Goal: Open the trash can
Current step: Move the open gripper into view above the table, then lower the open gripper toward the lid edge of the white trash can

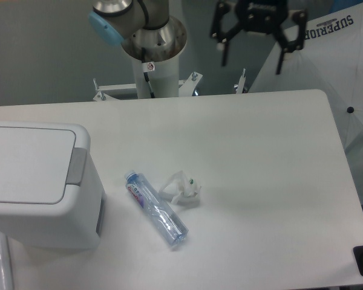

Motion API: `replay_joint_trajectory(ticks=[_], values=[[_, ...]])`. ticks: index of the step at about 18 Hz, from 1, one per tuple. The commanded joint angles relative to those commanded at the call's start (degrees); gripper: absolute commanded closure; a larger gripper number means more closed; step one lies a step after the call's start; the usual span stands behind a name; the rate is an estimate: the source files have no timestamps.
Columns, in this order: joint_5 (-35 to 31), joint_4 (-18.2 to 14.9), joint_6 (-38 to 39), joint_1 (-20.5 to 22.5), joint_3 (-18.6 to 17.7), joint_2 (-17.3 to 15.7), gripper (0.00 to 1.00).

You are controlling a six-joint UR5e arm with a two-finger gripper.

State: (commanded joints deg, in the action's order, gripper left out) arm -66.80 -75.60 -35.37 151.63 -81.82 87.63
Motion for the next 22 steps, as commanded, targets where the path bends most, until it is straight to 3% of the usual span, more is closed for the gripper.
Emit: replay_joint_trajectory(ticks=[4,14,17,20,22], values=[[-0.44,4.05,7.42,-5.98,-2.11,0.88,0.00],[-1.50,5.02,11.38,-13.02,-3.43,3.78,0.00],[-1.23,8.96,14.79,-14.33,-3.87,5.70,0.00],[-1.32,15.28,22.43,-16.97,-4.13,8.69,0.00],[-1.32,16.27,22.98,-17.59,-4.75,9.23,0.00]])
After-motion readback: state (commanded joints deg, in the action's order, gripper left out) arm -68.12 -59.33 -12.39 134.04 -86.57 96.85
